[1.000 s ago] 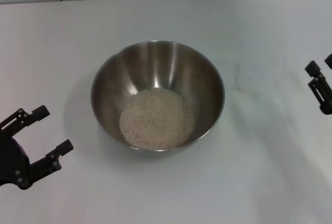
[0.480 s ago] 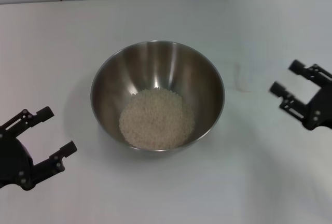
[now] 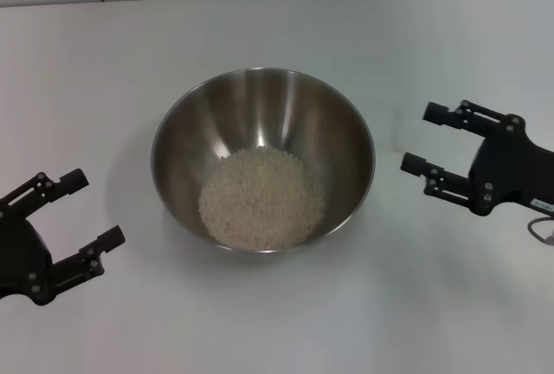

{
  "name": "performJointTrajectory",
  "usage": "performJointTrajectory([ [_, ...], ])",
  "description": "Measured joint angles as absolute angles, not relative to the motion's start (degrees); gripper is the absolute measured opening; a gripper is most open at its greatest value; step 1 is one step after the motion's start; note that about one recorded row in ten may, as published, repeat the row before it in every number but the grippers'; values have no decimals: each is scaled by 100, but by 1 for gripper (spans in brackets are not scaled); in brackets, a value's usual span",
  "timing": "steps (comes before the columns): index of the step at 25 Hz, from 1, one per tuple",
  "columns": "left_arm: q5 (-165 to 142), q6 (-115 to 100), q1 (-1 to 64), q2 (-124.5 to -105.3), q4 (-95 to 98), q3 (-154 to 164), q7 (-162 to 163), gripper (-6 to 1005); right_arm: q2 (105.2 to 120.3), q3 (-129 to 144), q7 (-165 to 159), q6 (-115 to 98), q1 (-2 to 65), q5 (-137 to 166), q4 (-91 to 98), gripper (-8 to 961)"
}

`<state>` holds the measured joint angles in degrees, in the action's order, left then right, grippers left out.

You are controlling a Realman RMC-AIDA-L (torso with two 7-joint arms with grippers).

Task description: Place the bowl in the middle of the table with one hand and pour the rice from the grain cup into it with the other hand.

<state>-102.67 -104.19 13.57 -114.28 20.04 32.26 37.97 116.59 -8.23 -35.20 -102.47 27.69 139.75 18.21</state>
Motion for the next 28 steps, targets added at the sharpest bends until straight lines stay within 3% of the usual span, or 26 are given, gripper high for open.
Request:
performJointTrajectory([
  [28,-10585,-10467,1644,-11363,2394,3286,4455,785,11637,167,-3901,-10207,3111,13943,2066,685],
])
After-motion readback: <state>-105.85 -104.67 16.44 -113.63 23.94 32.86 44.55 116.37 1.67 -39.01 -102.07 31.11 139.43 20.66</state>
